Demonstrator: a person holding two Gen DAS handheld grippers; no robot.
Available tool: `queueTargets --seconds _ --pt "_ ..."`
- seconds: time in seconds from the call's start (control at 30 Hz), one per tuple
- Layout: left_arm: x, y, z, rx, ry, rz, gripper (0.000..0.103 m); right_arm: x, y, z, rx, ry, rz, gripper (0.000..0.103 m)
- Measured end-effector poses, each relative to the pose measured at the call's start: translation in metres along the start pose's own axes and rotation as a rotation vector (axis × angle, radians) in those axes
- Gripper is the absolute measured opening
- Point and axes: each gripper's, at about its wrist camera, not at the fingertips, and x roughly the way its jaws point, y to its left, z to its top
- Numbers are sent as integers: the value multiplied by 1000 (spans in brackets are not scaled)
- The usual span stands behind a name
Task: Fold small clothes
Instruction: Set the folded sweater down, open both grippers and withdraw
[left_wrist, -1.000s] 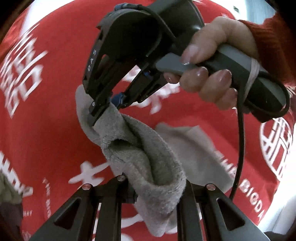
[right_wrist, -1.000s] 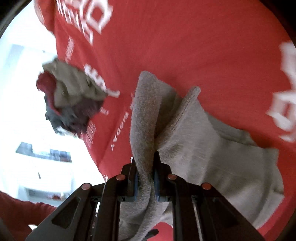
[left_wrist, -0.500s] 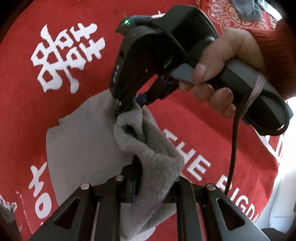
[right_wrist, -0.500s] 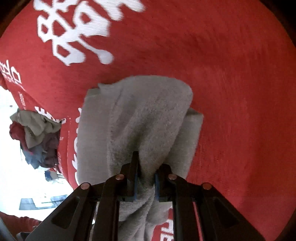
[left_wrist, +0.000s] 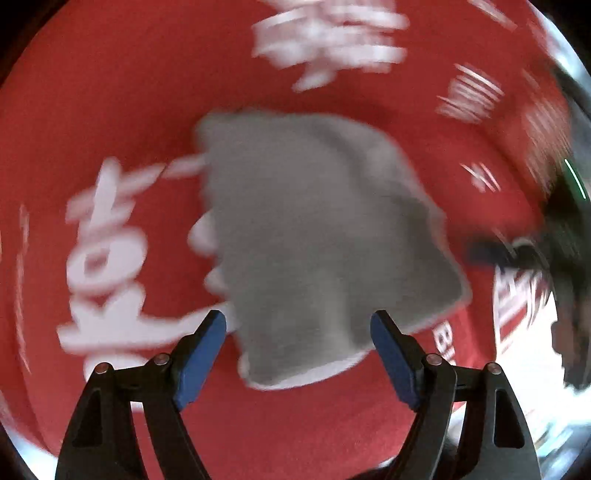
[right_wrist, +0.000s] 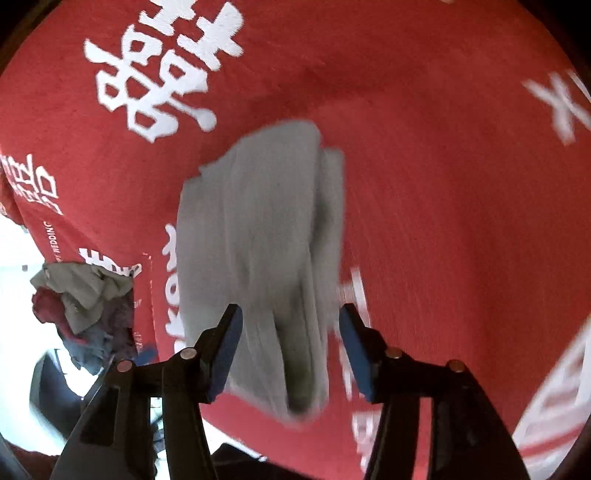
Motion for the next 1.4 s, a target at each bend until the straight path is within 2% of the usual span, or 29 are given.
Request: queueTargets --seconds 0.07,0.17,0.27,0.3,0.33,0.37,0.4,0.43,0.5,0.57,0.63,0.7,0.77,0.8,0.83,0.9,0.97,1.0,1.03,1.07,1.1,1.2,1.27,1.3,1.33,1.4 --pt "15 29 -2 -101 48 -37 81 0 -8 -32 64 13 62 59" --pt "40 45 -2 -153 112 -132 81 25 -10 -65 131 49 130 59" --pt "60 46 -2 -142 160 -183 81 54 -5 -68 173 29 151 59" --pt "64 43 -3 -117 176 -177 76 62 -3 -65 195 4 168 58" --pt "66 42 1 -97 180 -174 53 69 -1 -61 227 -19 180 54" --pt "67 39 1 -72 187 -175 43 71 -1 -58 245 -34 192 46" --pt "66 35 1 -41 190 -150 39 75 4 -55 263 -49 195 10" --pt "63 32 0 -10 177 -132 34 74 8 -51 271 -58 191 8" --pt "59 28 -3 57 153 -93 33 69 22 -52 228 -73 208 8" --pt "61 33 -8 72 151 -84 33 71 28 -63 173 -52 150 8" --pt "61 36 -11 66 146 -101 33 79 13 -72 204 -38 100 8" --pt "57 39 -15 73 132 -98 33 84 -5 -78 255 -39 102 8" --pt "51 39 -19 82 111 -80 34 81 -12 -81 254 -45 97 9" --pt "45 38 -20 83 97 -64 37 77 -13 -83 247 -42 88 14" --pt "42 38 -21 84 89 -42 51 72 -12 -85 242 -27 50 25" --pt "30 39 -26 83 57 27 64 57 -13 -87 229 -17 -24 40" --pt "20 40 -25 70 42 56 65 33 0 -85 181 -59 -32 40" --pt "18 40 -24 65 40 63 78 24 11 -83 139 -87 -39 40" --pt "14 40 -23 54 26 70 97 12 27 -81 70 -124 -56 39" --pt "10 41 -24 44 10 75 103 7 36 -78 31 -139 -63 39" --pt "7 41 -23 39 -8 83 103 5 47 -74 -12 -149 -69 39" --pt "9 39 -23 34 10 97 103 21 64 -56 -91 -139 -82 39" --pt "11 41 -23 18 29 116 103 48 63 -38 -94 -110 -172 39" --pt "11 39 -23 9 35 123 103 60 50 -33 -63 -85 -240 38" --pt "9 41 -23 1 38 127 103 64 34 -31 -5 -77 -266 34" --pt "4 47 -27 -21 40 127 103 51 21 -35 96 -131 -201 32"
